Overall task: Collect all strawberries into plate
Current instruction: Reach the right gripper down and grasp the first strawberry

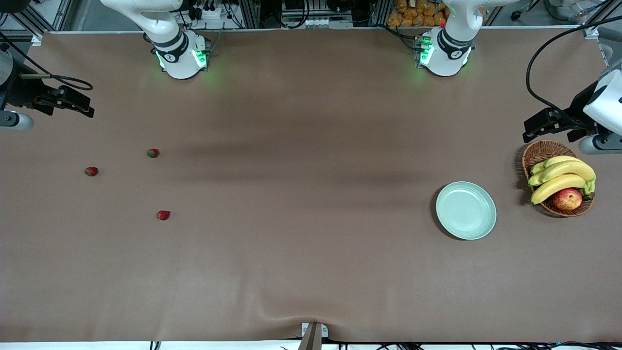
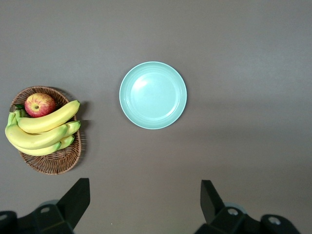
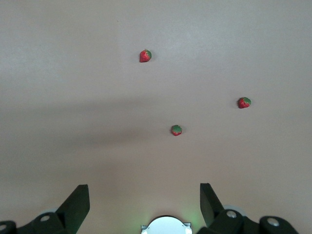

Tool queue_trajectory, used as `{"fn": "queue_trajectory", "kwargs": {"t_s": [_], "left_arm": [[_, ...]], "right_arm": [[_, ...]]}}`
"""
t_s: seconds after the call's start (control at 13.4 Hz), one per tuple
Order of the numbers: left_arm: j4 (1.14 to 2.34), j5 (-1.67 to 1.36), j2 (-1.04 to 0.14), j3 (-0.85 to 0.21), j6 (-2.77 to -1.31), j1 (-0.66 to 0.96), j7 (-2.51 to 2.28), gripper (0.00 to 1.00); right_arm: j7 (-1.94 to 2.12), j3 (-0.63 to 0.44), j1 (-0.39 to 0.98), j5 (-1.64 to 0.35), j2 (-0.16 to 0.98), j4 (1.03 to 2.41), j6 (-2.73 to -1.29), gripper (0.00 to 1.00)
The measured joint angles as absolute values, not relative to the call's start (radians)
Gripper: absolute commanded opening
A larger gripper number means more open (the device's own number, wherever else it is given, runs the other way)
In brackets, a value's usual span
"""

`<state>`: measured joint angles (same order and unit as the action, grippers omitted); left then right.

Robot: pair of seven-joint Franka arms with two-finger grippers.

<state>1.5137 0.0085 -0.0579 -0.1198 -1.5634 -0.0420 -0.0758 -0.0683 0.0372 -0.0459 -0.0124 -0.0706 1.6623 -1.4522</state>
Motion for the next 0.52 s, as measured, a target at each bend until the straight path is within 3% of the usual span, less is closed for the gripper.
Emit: {"fn": "queue_trajectory", "kwargs": {"t_s": [0.52], "left_arm": [[1.514,0.008,-0.073,-0.120,-1.579,-0.038,-0.076,1.00]], "right_arm": [[-0.066,0.027,-0.061,-0.011,0.113,1.755,-1.437,1.00]]}}
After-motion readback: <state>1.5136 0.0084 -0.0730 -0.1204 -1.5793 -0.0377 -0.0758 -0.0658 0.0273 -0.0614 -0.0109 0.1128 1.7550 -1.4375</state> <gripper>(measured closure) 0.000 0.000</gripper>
